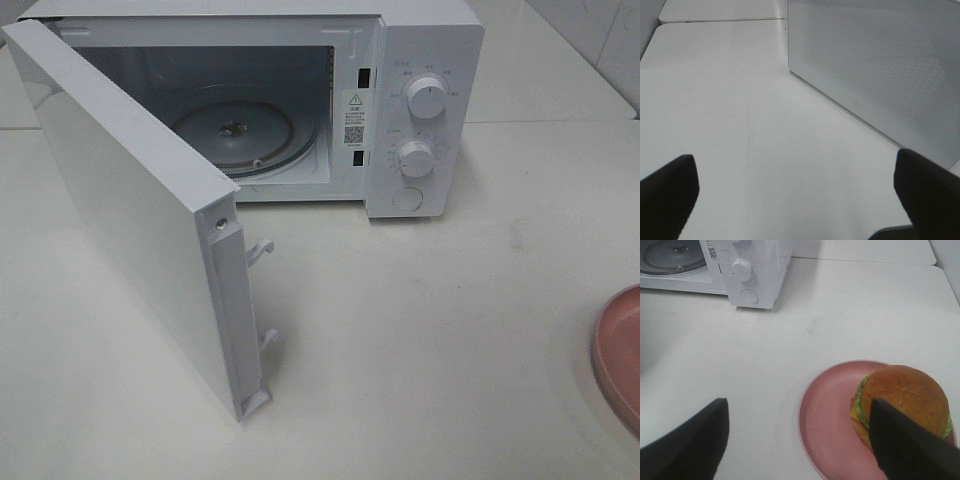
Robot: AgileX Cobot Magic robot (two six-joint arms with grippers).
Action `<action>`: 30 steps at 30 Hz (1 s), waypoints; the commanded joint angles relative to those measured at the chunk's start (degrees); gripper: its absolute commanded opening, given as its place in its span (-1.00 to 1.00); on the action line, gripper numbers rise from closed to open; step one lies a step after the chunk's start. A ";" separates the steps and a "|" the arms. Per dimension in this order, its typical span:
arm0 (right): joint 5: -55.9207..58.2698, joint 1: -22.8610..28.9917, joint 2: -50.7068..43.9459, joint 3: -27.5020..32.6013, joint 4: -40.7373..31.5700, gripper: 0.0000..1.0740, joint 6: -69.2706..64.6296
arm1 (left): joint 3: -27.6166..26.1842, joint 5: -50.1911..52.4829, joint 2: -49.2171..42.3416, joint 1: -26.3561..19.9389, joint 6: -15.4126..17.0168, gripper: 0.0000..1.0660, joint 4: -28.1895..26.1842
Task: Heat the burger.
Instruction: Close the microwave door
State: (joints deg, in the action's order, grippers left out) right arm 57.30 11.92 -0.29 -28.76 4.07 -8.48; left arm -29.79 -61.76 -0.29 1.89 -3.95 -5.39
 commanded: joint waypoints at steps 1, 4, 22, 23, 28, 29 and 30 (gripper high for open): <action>-0.23 -0.29 -1.49 0.17 0.17 0.41 0.34 | 0.11 0.23 -0.80 -0.23 0.17 0.83 -0.11; -0.23 -0.29 -1.55 0.17 0.17 0.41 0.29 | 0.11 0.23 -0.80 -0.23 0.17 0.83 -0.11; -0.23 -0.29 -1.55 0.17 0.17 0.41 0.29 | 0.11 0.23 -0.80 -0.23 0.17 0.83 -0.11; -0.23 -0.29 -1.55 0.17 0.17 0.41 0.29 | 0.11 0.23 -0.80 -0.23 0.17 0.83 -0.11; -0.23 -0.29 -1.55 0.17 0.17 0.41 0.29 | 0.11 0.23 -0.80 -0.23 0.17 0.83 -0.11; -0.23 -0.29 -1.55 0.17 0.17 0.41 0.29 | 0.11 0.23 -0.80 -0.23 0.17 0.83 -0.11; -0.23 -0.29 -1.55 0.17 0.17 0.41 0.29 | 0.11 0.23 -0.80 -0.23 0.17 0.83 -0.11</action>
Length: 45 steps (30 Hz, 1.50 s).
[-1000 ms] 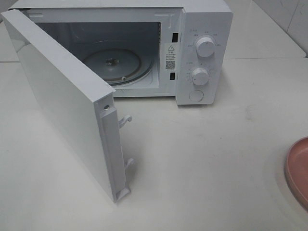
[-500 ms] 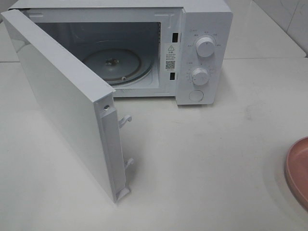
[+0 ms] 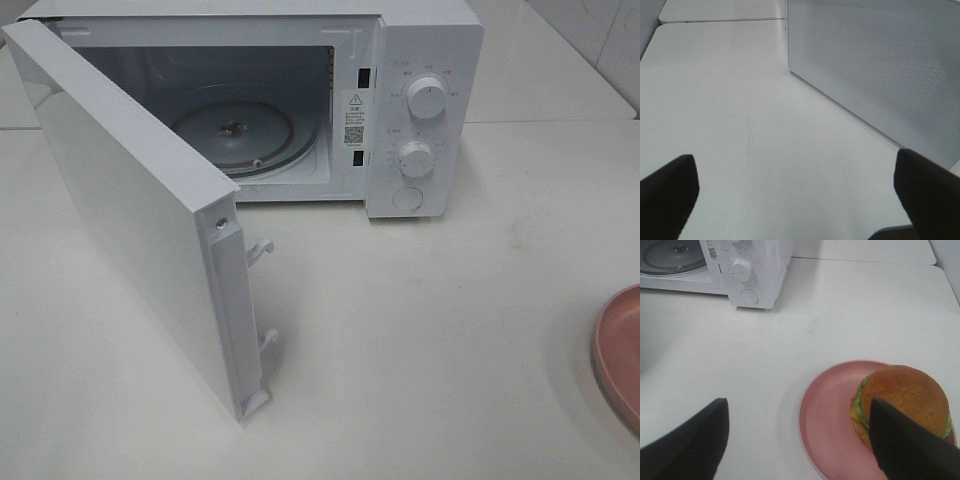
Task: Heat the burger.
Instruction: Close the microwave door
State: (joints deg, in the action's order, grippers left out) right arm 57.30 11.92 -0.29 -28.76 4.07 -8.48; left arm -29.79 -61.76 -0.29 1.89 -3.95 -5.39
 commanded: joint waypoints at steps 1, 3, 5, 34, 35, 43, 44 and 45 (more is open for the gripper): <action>-0.23 -0.29 -1.55 0.17 0.17 0.41 0.29 | 0.11 0.23 -0.80 -0.23 0.17 0.83 -0.11; -0.23 -0.29 -1.55 0.17 0.17 0.41 0.29 | 0.11 0.23 -0.80 -0.23 0.17 0.83 -0.11; -0.23 -0.29 -1.55 0.17 0.17 0.40 0.29 | 0.11 0.23 -0.80 -0.23 0.17 0.83 -0.11; -0.23 -0.29 -1.55 0.17 0.17 0.40 0.29 | -1.43 7.91 13.87 -0.23 -0.29 0.57 -2.35; -0.23 -0.29 -1.55 0.17 0.17 0.40 0.29 | -1.43 10.37 15.99 -0.23 -0.23 0.30 -2.52; -0.23 -0.29 -1.55 0.17 0.17 0.40 0.29 | -1.32 17.99 25.67 -0.23 -0.23 -0.73 -3.09; -0.23 -0.29 -1.55 0.17 0.17 0.40 0.29 | -1.32 17.99 25.67 -0.23 -0.23 -0.73 -3.09; -0.23 -0.29 -1.55 0.17 0.17 0.40 0.29 | -1.32 19.82 28.13 -0.23 -0.34 -0.96 -3.09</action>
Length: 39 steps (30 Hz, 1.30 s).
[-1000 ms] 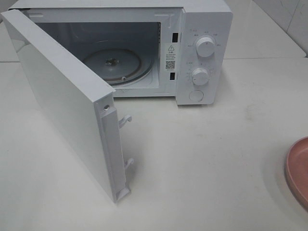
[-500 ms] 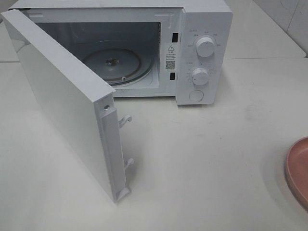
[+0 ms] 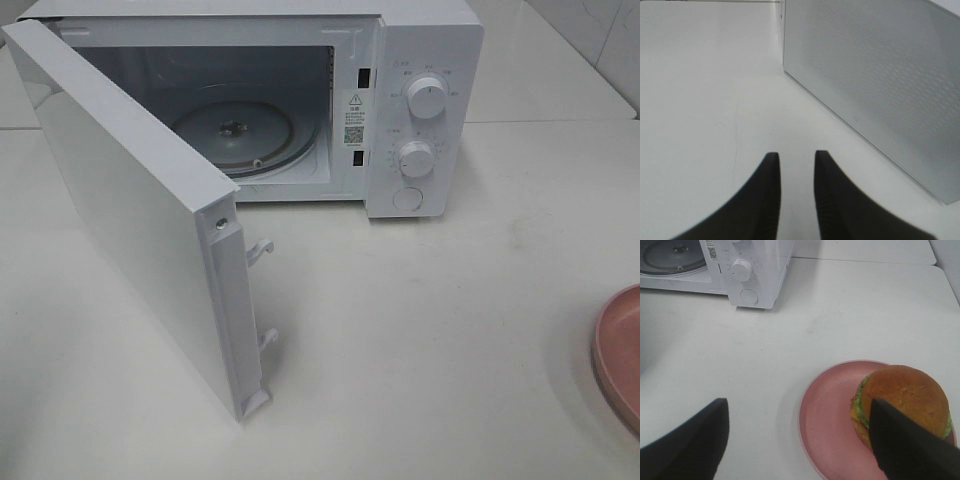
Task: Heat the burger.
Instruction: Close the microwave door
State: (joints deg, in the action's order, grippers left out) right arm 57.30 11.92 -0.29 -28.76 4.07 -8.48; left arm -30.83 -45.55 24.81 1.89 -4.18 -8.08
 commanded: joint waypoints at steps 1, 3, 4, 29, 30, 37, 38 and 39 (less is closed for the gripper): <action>-0.23 -0.29 -1.55 0.17 0.17 0.40 0.29 | -0.29 3.61 3.04 -0.23 -0.11 -0.96 -0.40; -0.23 -0.29 -1.55 0.17 0.17 0.40 0.29 | 0.69 8.71 6.59 -0.23 -2.23 -1.00 -0.97; -0.23 -0.29 -1.55 0.17 0.17 0.40 0.29 | 0.69 8.71 6.59 -0.23 -2.23 -1.00 -0.97; -0.23 -0.29 -1.55 0.17 0.17 0.40 0.29 | 15.07 73.74 36.27 9.57 -7.73 -1.00 -8.77; -0.23 -0.29 -1.55 0.17 0.17 0.40 0.29 | 15.07 73.74 36.27 9.57 -7.73 -1.00 -8.77; -0.23 -0.29 -1.55 0.17 0.17 0.40 0.29 | 15.13 86.52 47.10 12.61 5.96 -1.00 7.45; -0.23 -0.29 -1.55 0.17 0.17 0.40 0.29 | 15.13 86.52 47.10 12.61 5.96 -1.00 7.45; -0.23 -0.29 -1.55 0.17 0.17 0.40 0.29 | 15.13 89.95 49.85 12.61 9.74 -1.00 12.15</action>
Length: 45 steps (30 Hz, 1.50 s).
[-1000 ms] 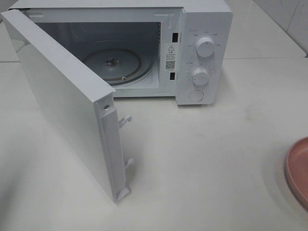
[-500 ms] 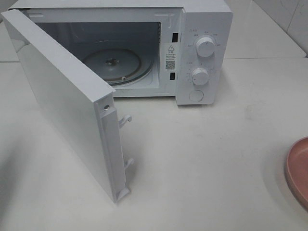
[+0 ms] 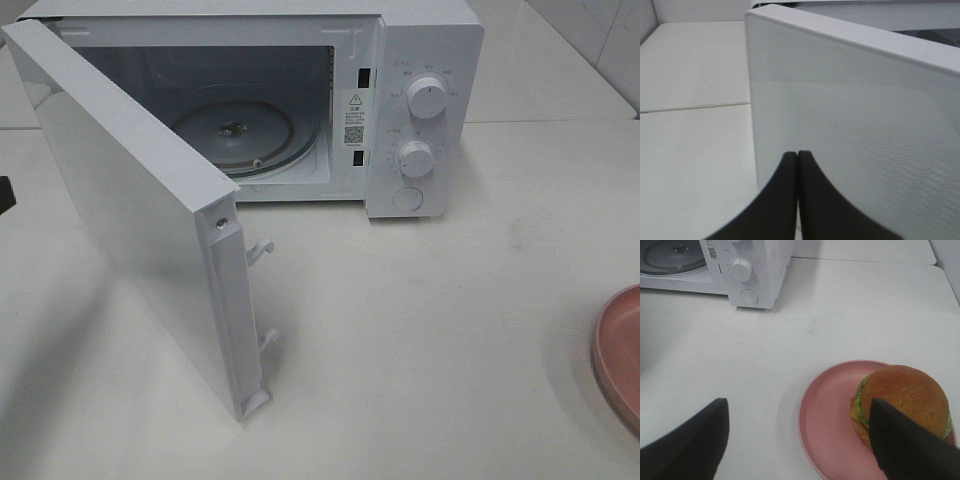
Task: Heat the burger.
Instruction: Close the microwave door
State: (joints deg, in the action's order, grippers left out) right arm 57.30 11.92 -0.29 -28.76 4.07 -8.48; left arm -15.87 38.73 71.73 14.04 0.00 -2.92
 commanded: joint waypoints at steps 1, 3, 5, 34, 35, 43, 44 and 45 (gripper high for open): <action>-0.23 -0.29 -1.55 0.17 0.17 0.40 0.29 | 0.17 6.93 3.90 0.46 6.59 -1.00 8.65; -0.23 -0.29 -1.55 0.17 0.17 0.40 0.29 | -0.06 9.97 6.30 0.46 8.25 -1.00 11.97; -0.23 -0.29 -1.55 0.17 0.17 0.40 0.29 | -0.46 11.75 8.25 0.46 8.88 -1.00 13.87; -0.23 -0.29 -1.55 0.17 0.17 0.40 0.29 | -14.73 11.40 21.83 20.11 3.55 -1.00 -5.79; -0.23 -0.29 -1.55 0.17 0.17 0.40 0.29 | -15.81 11.40 22.63 21.49 2.35 -1.00 -7.91; -0.23 -0.29 -1.55 0.17 0.17 0.40 0.29 | -21.37 11.46 26.87 26.87 -2.64 -1.00 -17.13; -0.23 -0.29 -1.55 0.17 0.17 0.40 0.29 | -21.37 11.46 26.87 26.87 -2.64 -1.00 -17.13; -0.23 -0.29 -1.55 0.17 0.17 0.40 0.29 | -22.98 11.46 28.07 27.96 -3.44 -1.00 -18.91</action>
State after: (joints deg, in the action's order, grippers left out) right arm 57.30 11.92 -0.29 -28.76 4.07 -8.48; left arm -36.61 49.85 98.43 40.39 -2.01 -18.39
